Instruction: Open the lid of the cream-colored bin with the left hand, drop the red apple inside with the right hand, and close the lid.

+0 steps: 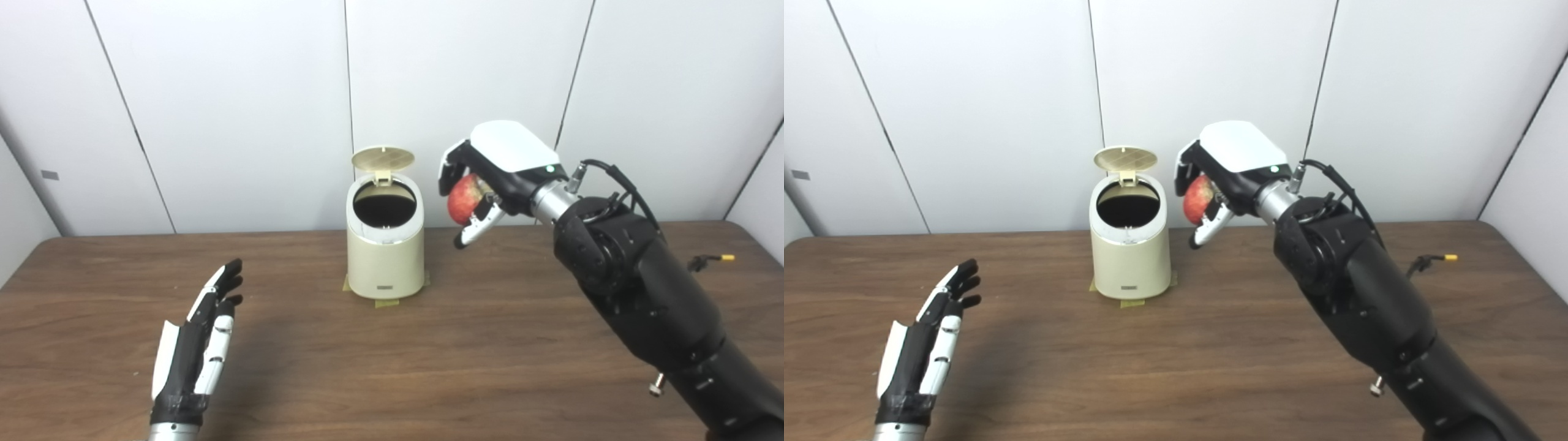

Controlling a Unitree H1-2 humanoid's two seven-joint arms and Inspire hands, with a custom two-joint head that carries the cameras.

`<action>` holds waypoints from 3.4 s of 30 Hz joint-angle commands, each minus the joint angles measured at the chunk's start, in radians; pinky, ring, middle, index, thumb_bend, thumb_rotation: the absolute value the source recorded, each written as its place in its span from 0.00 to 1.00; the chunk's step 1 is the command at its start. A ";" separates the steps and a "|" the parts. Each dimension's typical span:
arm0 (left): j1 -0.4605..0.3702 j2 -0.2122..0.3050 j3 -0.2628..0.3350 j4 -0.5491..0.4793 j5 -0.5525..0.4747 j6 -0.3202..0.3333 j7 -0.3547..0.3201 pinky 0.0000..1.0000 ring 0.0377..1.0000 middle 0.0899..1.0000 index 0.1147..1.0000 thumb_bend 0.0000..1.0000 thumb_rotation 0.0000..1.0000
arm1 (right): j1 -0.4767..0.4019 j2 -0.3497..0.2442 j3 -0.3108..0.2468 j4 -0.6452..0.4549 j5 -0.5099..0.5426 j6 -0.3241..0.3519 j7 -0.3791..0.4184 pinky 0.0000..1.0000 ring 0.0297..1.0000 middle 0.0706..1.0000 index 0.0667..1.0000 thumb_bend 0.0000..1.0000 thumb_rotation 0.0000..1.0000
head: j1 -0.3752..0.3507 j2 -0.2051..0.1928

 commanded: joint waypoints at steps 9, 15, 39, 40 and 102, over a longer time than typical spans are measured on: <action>-0.012 -0.038 -0.015 0.056 0.003 -0.042 0.018 0.79 0.87 0.90 0.89 0.20 0.95 | -0.062 0.112 -0.029 0.104 -0.054 -0.275 -0.252 0.33 0.40 0.52 0.43 0.51 0.00 | 0.004 -0.007; -0.015 -0.046 -0.018 0.058 0.005 -0.037 0.020 0.79 0.88 0.91 0.90 0.21 0.96 | -0.102 0.160 -0.011 0.239 -0.130 -0.330 -0.320 0.34 0.42 0.54 0.42 0.51 0.00 | 0.009 -0.015; -0.011 -0.046 -0.018 0.055 0.029 -0.032 0.028 0.82 0.90 0.92 0.90 0.22 0.95 | -0.212 0.198 0.061 0.753 -0.242 -0.515 -0.755 0.36 0.45 0.53 0.40 0.50 0.00 | 0.009 -0.014; -0.011 -0.047 -0.019 0.055 0.027 -0.032 0.027 0.82 0.90 0.92 0.90 0.22 0.94 | -0.213 0.198 0.063 0.761 -0.244 -0.515 -0.764 0.34 0.45 0.53 0.40 0.49 0.00 | 0.011 -0.014; -0.017 -0.039 -0.023 0.073 0.020 -0.033 0.017 0.81 0.89 0.91 0.88 0.24 0.89 | 0.444 0.266 -0.265 0.188 0.297 -0.503 -0.812 0.50 0.59 0.61 0.45 0.49 0.14 | 0.005 -0.021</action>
